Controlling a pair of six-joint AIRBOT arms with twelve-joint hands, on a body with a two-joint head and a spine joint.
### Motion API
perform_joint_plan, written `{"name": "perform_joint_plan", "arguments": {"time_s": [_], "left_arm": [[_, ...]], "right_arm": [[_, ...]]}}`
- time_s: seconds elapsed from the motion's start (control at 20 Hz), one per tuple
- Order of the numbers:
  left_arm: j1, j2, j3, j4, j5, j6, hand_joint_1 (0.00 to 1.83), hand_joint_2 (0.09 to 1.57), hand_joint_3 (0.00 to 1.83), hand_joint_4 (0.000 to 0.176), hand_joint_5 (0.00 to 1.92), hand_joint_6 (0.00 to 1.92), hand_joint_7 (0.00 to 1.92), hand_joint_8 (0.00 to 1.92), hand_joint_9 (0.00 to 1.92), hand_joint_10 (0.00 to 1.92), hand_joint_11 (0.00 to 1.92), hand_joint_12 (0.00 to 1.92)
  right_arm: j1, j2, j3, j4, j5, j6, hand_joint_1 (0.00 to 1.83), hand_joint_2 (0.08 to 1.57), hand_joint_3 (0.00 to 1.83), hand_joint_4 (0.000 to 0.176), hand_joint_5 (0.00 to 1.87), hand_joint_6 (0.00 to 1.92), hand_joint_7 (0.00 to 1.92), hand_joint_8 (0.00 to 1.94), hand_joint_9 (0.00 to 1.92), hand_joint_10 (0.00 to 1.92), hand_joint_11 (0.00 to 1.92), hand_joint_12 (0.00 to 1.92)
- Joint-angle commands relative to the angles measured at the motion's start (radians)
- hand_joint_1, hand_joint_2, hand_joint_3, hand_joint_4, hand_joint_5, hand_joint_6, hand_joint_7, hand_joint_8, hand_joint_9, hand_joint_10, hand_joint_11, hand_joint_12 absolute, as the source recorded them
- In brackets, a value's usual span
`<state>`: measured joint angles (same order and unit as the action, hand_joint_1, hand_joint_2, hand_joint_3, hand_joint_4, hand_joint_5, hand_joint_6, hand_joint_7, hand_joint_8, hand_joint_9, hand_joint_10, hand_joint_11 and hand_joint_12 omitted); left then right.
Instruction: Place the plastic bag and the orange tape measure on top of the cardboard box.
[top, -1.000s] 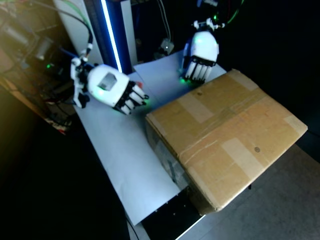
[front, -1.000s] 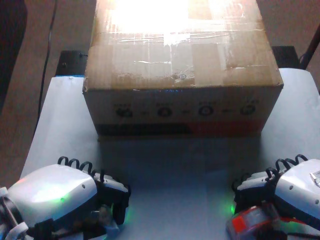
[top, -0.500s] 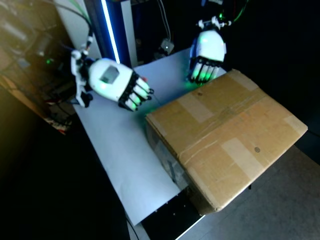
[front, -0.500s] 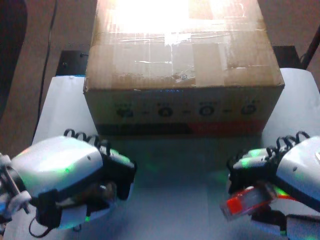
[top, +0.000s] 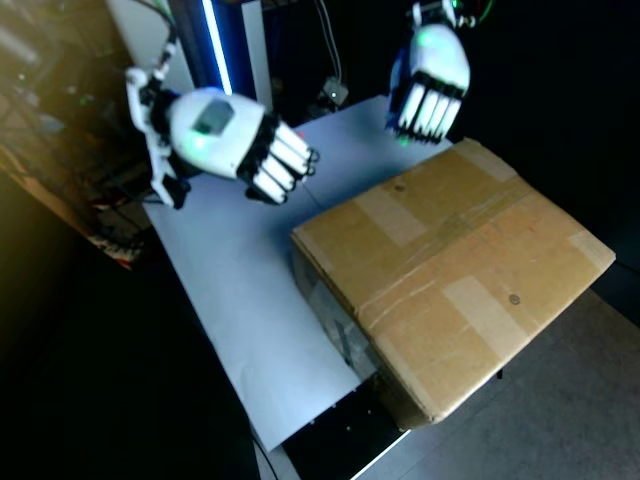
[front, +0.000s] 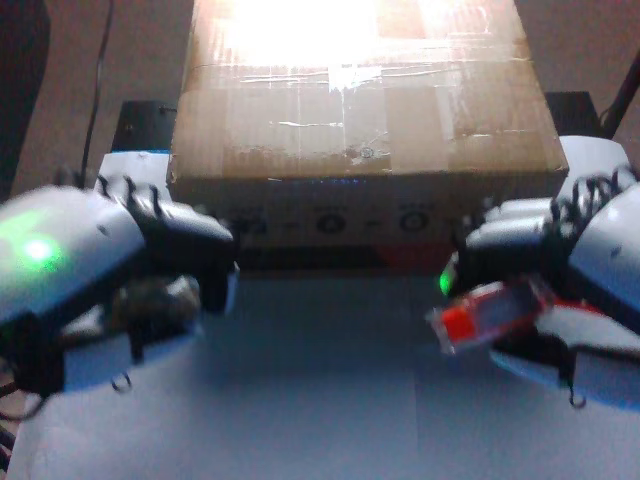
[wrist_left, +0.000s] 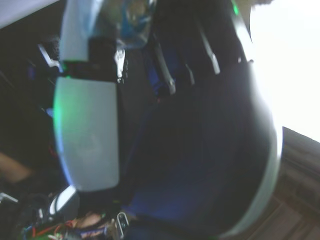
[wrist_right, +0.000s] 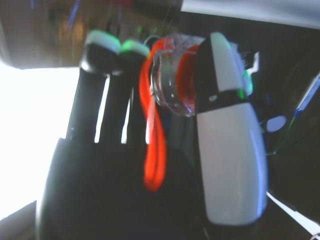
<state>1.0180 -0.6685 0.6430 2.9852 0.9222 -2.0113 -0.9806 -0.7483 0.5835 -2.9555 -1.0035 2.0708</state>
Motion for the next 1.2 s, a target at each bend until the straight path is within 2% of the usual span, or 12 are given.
{"name": "perform_joint_plan", "arguments": {"time_s": [0.0, 0.05, 0.15, 0.25, 0.5, 0.55, 0.75, 0.95, 1.0, 1.05, 1.1, 1.15], "left_arm": [[-0.011, 0.008, -0.003, 0.027, 0.167, -0.004, 1.36, 1.16, 0.00, 0.000, 0.80, 1.18, 0.80, 1.11, 0.93, 1.30, 0.82, 1.38], [-0.012, 0.015, -0.002, 0.027, 0.192, -0.005, 1.36, 1.16, 0.00, 0.000, 0.80, 1.17, 0.83, 1.11, 0.91, 1.32, 0.78, 1.40], [-0.016, 0.024, 0.006, 0.027, 0.245, -0.006, 1.37, 1.13, 0.00, 0.000, 0.88, 1.03, 0.89, 1.05, 0.97, 1.24, 0.89, 1.36], [-0.045, 0.024, 0.013, 0.027, 0.266, -0.006, 1.37, 1.16, 0.00, 0.000, 0.81, 1.09, 0.87, 1.15, 0.89, 1.35, 0.82, 1.44], [-0.135, 0.007, 0.050, 0.027, 0.273, -0.003, 1.38, 1.12, 0.00, 0.000, 0.83, 0.98, 0.99, 0.99, 0.96, 1.26, 0.95, 1.31], [-0.156, 0.000, 0.058, 0.027, 0.273, -0.003, 1.39, 1.10, 0.00, 0.000, 0.93, 0.78, 1.05, 0.93, 1.01, 1.26, 0.94, 1.38], [-0.255, -0.054, 0.122, 0.027, 0.271, -0.003, 1.38, 1.12, 0.00, 0.000, 0.87, 1.07, 0.98, 0.98, 0.92, 1.21, 0.73, 1.28], [-0.360, -0.125, 0.200, 0.027, 0.208, -0.002, 1.36, 1.14, 0.00, 0.000, 0.94, 1.01, 0.88, 1.12, 0.83, 1.33, 0.58, 1.50], [-0.381, -0.140, 0.217, 0.027, 0.194, -0.002, 1.22, 1.17, 0.00, 0.000, 0.97, 1.07, 0.77, 1.25, 0.67, 0.98, 0.44, 1.58], [-0.410, -0.160, 0.240, 0.027, 0.175, -0.002, 1.33, 1.16, 0.00, 0.000, 0.90, 1.13, 0.84, 1.13, 0.79, 1.24, 0.54, 1.45], [-0.435, -0.178, 0.258, 0.027, 0.151, -0.002, 1.35, 1.16, 0.00, 0.000, 0.88, 1.16, 0.86, 1.11, 0.78, 1.33, 0.53, 1.43], [-0.466, -0.200, 0.280, 0.027, 0.121, -0.001, 1.20, 1.17, 0.00, 0.001, 0.89, 1.09, 0.85, 1.25, 0.75, 1.04, 0.54, 1.56]], "right_arm": [[0.026, 0.003, -0.001, -0.057, -0.122, 0.008, 1.19, 1.08, 0.00, 0.000, 1.05, 0.88, 1.04, 1.94, 1.26, 1.92, 1.36, 1.92], [0.044, 0.007, 0.002, -0.057, -0.122, 0.008, 1.23, 1.16, 0.01, 0.000, 1.00, 0.78, 0.84, 1.66, 1.24, 1.92, 1.35, 1.92], [0.084, 0.009, 0.017, -0.057, -0.122, 0.008, 1.18, 1.10, 0.00, 0.000, 1.02, 0.94, 1.01, 1.79, 1.20, 1.92, 1.27, 1.92], [0.119, 0.009, 0.027, -0.057, -0.122, 0.007, 1.24, 1.18, 0.00, 0.000, 0.97, 0.77, 0.77, 1.60, 1.18, 1.92, 1.25, 1.92], [0.198, 0.008, 0.071, -0.057, -0.122, -0.006, 1.24, 1.19, 0.00, 0.000, 0.97, 0.77, 0.77, 1.60, 1.18, 1.92, 1.25, 1.92], [0.209, 0.007, 0.079, -0.057, -0.122, -0.006, 1.24, 1.19, 0.00, 0.000, 0.97, 0.77, 0.77, 1.60, 1.18, 1.92, 1.25, 1.92], [0.280, -0.025, 0.144, -0.057, -0.127, -0.006, 1.24, 1.20, 0.00, 0.000, 0.94, 0.80, 0.77, 1.61, 1.18, 1.92, 1.25, 1.92], [0.343, -0.055, 0.207, -0.057, -0.126, -0.006, 1.24, 1.19, 0.00, 0.000, 0.96, 0.77, 0.77, 1.60, 1.18, 1.92, 1.25, 1.92], [0.358, -0.066, 0.224, -0.057, -0.126, -0.006, 1.24, 1.19, 0.00, 0.000, 0.97, 0.77, 0.77, 1.60, 1.18, 1.92, 1.25, 1.92], [0.376, -0.083, 0.247, -0.057, -0.126, -0.006, 1.24, 1.20, 0.00, 0.000, 0.94, 0.80, 0.77, 1.61, 1.18, 1.92, 1.25, 1.92], [0.387, -0.094, 0.263, -0.057, -0.126, -0.006, 1.24, 1.19, 0.00, 0.000, 0.96, 0.77, 0.77, 1.60, 1.18, 1.92, 1.25, 1.92], [0.396, -0.105, 0.283, -0.057, -0.126, -0.006, 1.21, 1.04, 0.00, 0.000, 1.16, 0.71, 1.30, 1.94, 1.54, 1.92, 1.64, 1.92]]}}
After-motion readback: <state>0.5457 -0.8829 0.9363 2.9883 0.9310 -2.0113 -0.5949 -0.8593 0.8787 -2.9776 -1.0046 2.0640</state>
